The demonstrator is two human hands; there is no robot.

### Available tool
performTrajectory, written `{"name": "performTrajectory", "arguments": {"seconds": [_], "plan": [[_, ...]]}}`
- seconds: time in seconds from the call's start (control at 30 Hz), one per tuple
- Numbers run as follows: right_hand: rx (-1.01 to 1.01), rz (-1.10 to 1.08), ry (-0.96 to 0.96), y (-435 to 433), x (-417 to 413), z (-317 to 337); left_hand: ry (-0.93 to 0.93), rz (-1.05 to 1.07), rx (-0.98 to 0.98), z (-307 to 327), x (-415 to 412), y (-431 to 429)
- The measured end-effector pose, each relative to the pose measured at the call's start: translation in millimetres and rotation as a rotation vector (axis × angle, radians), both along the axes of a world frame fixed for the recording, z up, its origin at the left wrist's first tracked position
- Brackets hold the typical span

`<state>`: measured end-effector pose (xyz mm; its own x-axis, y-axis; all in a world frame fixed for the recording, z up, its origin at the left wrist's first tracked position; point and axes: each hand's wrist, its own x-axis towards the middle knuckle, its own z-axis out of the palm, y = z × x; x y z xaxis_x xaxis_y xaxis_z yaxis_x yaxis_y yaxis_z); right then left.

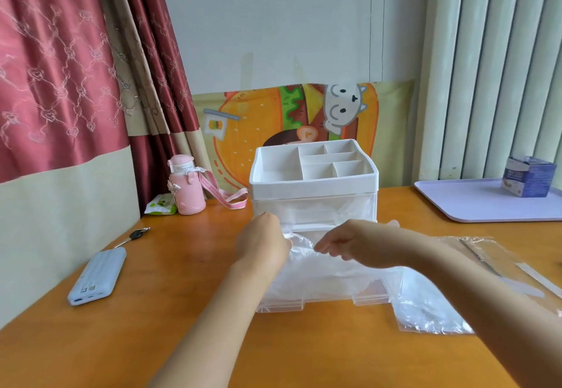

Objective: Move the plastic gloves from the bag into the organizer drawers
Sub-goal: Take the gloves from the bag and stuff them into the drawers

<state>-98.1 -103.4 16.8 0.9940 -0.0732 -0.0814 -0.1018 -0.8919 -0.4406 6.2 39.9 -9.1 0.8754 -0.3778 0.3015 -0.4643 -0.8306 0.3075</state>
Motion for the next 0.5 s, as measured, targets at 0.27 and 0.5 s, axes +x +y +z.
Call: {"name": "performTrajectory", "arguments": {"seconds": [0.27,0.5], "plan": [[-0.31,0.016,0.203,2.1,25.9,-25.1,-0.105,0.033,0.177,-3.5,-3.1,-8.0],[-0.346,-0.009,0.258,-1.7,37.5,-29.8,-0.288,0.076,0.191,6.1,-8.7,-2.5]]}}
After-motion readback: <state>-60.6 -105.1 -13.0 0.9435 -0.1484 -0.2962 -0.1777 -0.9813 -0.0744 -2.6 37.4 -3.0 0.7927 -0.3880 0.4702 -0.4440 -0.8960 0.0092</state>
